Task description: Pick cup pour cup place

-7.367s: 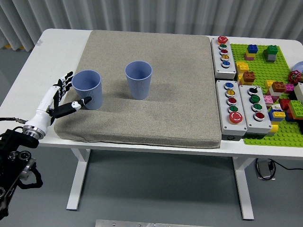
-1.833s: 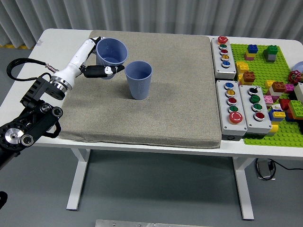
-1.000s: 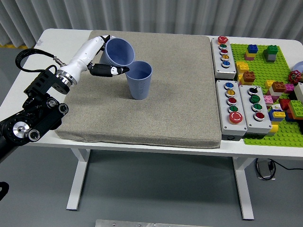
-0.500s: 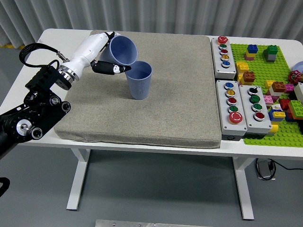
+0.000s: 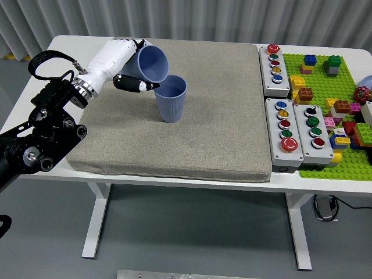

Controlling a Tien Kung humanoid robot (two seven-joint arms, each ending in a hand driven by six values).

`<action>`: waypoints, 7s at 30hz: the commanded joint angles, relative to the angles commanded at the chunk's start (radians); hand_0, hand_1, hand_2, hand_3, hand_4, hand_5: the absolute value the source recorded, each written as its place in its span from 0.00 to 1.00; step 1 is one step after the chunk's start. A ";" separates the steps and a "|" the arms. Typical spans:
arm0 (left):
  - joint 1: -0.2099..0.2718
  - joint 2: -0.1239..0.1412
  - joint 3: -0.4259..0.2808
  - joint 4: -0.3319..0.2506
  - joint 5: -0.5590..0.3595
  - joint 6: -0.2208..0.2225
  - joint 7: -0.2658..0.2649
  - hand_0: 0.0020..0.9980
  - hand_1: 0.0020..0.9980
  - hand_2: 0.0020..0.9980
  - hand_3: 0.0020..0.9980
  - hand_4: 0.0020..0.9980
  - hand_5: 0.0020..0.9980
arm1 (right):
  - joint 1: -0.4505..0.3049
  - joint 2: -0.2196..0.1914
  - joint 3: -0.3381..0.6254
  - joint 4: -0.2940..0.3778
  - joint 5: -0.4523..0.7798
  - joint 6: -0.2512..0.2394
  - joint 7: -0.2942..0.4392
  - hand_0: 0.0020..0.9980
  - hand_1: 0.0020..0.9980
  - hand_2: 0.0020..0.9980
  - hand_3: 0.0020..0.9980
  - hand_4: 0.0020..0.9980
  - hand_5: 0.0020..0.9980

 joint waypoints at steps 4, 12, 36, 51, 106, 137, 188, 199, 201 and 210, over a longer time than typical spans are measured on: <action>-0.012 0.002 0.005 -0.001 0.034 0.005 0.001 0.48 0.50 0.60 0.55 0.83 0.26 | 0.002 -0.001 0.000 0.000 0.000 0.000 0.000 0.70 0.68 0.61 0.61 0.00 0.33; -0.021 0.006 0.014 0.006 0.077 0.009 0.004 0.48 0.50 0.59 0.55 0.83 0.26 | 0.002 -0.001 0.001 0.000 -0.002 0.000 -0.001 0.70 0.68 0.61 0.61 0.00 0.33; -0.044 0.010 0.051 0.035 0.185 0.030 0.039 0.46 0.49 0.59 0.54 0.82 0.26 | 0.005 -0.001 -0.003 0.000 0.005 -0.002 -0.001 0.70 0.68 0.61 0.61 0.00 0.33; -0.056 0.020 0.074 0.032 0.254 0.056 0.080 0.45 0.49 0.58 0.53 0.82 0.26 | -0.002 -0.002 -0.003 0.001 0.003 -0.002 -0.001 0.70 0.68 0.61 0.61 0.00 0.32; -0.139 0.053 0.230 0.008 0.290 0.098 0.105 0.44 0.48 0.56 0.53 0.81 0.26 | 0.003 -0.002 -0.010 0.001 0.018 -0.006 0.000 0.70 0.68 0.61 0.61 0.00 0.32; -0.182 0.078 0.294 0.007 0.320 0.122 0.124 0.44 0.48 0.56 0.52 0.80 0.25 | -0.004 -0.001 -0.010 0.001 0.016 -0.005 0.000 0.70 0.68 0.61 0.61 0.00 0.32; -0.204 0.092 0.338 -0.007 0.290 0.168 0.130 0.44 0.47 0.55 0.52 0.80 0.26 | -0.011 0.000 -0.008 0.001 0.017 -0.006 -0.002 0.70 0.68 0.61 0.61 0.00 0.32; -0.142 0.115 0.208 -0.046 -0.097 0.152 0.061 0.45 0.47 0.54 0.52 0.79 0.26 | -0.017 0.002 -0.006 0.001 0.014 -0.004 -0.001 0.70 0.68 0.61 0.61 0.00 0.32; -0.129 0.121 0.191 -0.051 -0.175 0.138 0.057 0.45 0.47 0.54 0.52 0.79 0.26 | -0.018 0.002 -0.005 0.001 0.014 -0.004 -0.001 0.70 0.68 0.61 0.61 0.00 0.32; -0.072 0.105 0.112 -0.007 -0.379 0.164 0.038 0.45 0.47 0.54 0.52 0.80 0.26 | -0.015 0.002 -0.006 0.000 0.017 -0.003 0.002 0.70 0.68 0.61 0.61 0.00 0.32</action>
